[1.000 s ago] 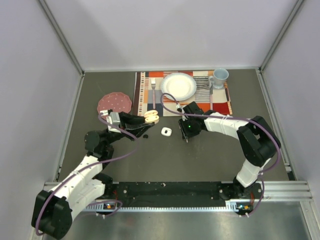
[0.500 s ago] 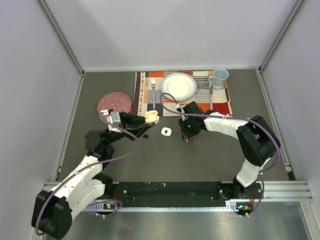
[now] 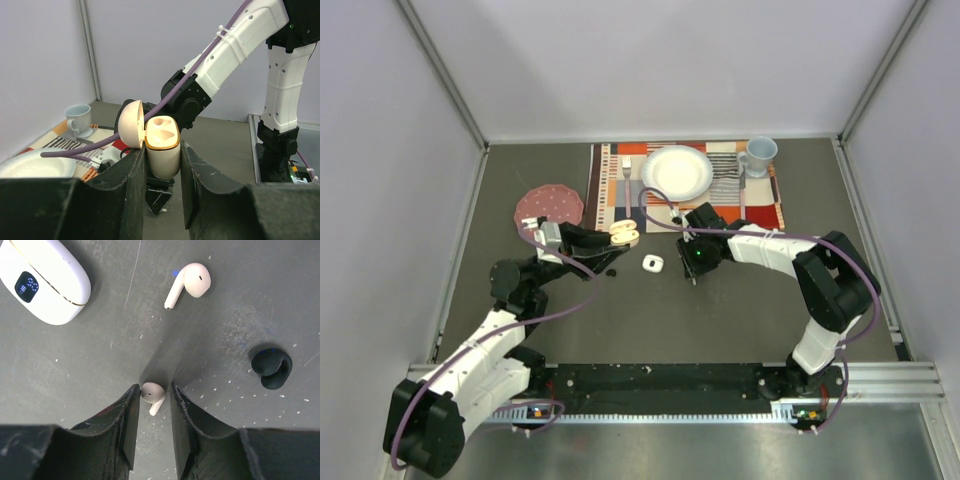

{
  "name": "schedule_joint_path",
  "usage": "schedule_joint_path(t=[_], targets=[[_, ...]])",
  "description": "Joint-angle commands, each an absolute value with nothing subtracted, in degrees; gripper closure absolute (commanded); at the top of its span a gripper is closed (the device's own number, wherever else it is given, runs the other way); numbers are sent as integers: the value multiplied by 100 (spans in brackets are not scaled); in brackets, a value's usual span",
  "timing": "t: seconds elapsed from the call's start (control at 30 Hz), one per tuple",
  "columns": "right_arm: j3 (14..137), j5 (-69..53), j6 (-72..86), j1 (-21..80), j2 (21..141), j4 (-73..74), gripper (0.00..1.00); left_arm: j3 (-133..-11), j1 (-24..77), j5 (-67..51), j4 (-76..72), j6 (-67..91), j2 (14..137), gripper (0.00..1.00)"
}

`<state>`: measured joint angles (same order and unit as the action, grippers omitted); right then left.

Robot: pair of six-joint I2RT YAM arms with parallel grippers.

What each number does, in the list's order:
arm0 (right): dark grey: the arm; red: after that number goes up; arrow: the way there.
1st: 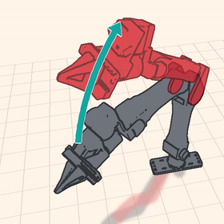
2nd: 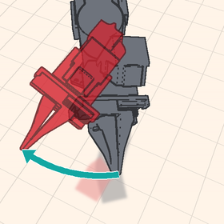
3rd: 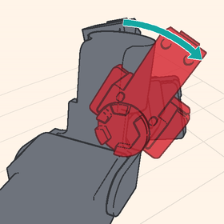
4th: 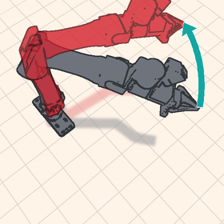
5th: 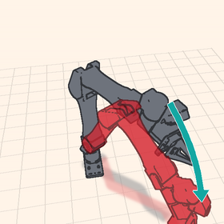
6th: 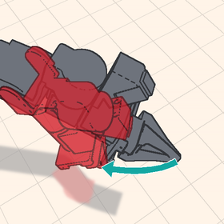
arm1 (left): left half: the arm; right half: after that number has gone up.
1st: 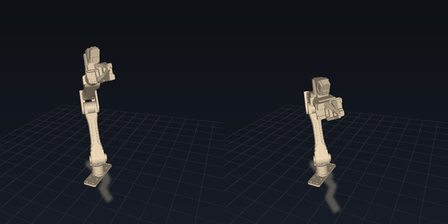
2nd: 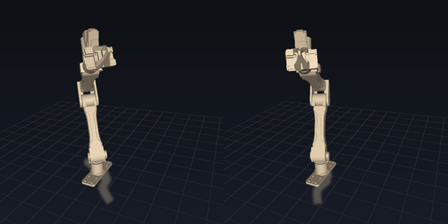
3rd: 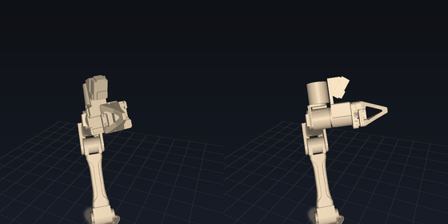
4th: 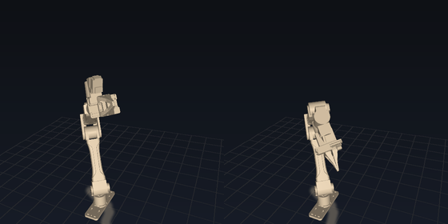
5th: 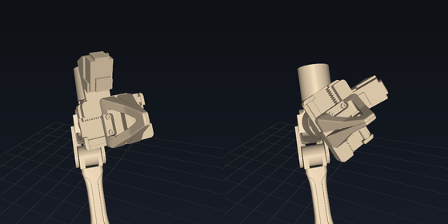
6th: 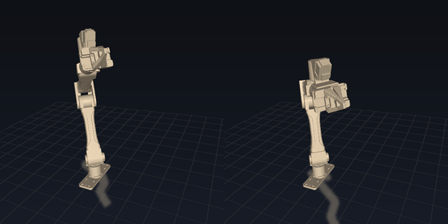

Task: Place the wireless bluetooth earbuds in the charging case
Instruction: Pick up the right earbud from the center of the board.

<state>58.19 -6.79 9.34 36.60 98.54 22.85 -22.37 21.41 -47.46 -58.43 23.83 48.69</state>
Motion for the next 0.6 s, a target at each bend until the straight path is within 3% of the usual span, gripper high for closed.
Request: schedule_joint_path(t=[0.0, 0.1, 0.17, 0.57], targets=[[5924, -607, 905, 3709, 9879, 2224, 70, -2452, 2118, -4834, -6038, 2400, 4869, 100], [5924, -563, 949, 3709, 9870, 2215, 73, -2435, 2118, -4843, -6021, 2391, 4852, 100], [5924, -563, 975, 3718, 9826, 2206, 81, -2435, 2118, -4825, -6012, 2391, 4834, 100], [5862, -299, 1607, 3718, 8843, 1899, 88, -2452, 2118, -4755, -5941, 2338, 4799, 100]])
